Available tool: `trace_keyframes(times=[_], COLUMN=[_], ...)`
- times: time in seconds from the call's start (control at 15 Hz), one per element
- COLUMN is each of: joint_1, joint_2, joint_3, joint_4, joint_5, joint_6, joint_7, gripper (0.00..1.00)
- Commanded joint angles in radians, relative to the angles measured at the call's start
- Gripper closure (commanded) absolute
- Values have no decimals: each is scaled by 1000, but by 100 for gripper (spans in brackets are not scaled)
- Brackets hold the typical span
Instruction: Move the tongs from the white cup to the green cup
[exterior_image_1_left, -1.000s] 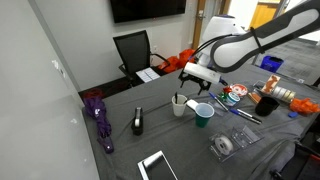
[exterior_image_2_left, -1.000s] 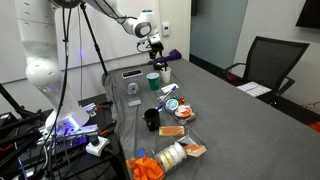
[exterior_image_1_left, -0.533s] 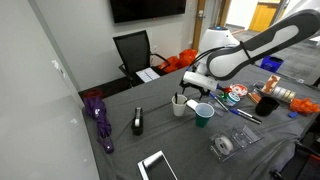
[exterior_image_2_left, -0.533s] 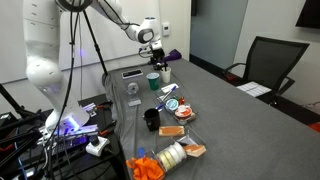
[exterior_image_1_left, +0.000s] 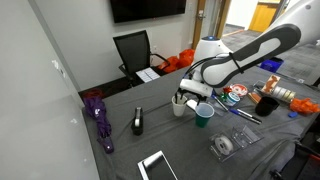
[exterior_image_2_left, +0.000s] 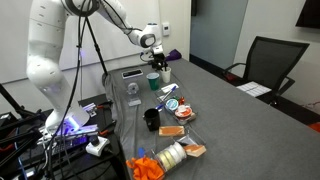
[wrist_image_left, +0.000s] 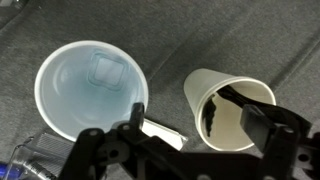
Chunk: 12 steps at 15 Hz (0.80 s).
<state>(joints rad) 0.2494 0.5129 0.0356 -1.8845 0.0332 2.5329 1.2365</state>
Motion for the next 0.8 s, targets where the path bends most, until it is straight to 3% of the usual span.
trace_keyframes(times=[0.0,0.67,0.73], joint_1=[20,22,22], joint_2=[36,62,60], joint_3=[-20,-30,-31], joint_4=[23,26,24], joint_5=[0,12,12], joint_6=[49,130,134], joint_7=[11,4,3], gripper=[26,97,99])
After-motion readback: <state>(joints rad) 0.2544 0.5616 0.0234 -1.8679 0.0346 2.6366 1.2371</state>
